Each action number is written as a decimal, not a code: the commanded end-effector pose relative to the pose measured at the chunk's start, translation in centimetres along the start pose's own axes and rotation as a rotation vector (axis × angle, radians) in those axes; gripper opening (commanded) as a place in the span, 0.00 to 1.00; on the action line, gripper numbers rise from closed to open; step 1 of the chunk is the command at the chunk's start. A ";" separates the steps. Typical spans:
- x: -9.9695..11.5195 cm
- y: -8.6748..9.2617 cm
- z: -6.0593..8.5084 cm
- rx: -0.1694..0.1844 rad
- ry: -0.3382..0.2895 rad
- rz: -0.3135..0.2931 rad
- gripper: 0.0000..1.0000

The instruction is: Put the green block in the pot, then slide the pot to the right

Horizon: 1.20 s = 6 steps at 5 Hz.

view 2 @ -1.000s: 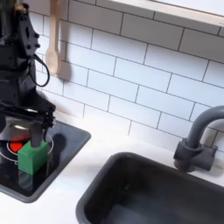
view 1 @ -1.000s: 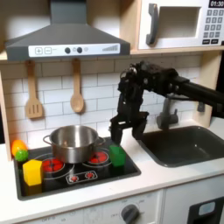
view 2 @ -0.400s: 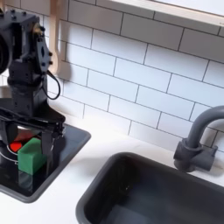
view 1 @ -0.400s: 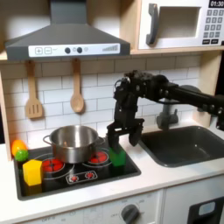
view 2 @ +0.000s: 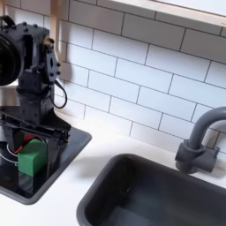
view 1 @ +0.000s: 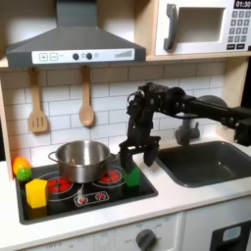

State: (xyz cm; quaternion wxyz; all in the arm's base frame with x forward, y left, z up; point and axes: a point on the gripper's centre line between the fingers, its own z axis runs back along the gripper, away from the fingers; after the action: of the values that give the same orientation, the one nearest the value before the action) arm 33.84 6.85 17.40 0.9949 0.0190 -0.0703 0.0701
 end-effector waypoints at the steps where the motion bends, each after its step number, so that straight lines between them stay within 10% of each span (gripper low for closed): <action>1: 0.2 0.5 -0.9 -0.001 0.028 -0.007 1.00; 6: 0.4 0.8 -4.0 -0.003 0.105 -0.013 1.00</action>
State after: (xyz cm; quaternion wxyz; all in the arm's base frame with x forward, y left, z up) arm 34.59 7.83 13.48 0.9977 0.0132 -0.0174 0.0643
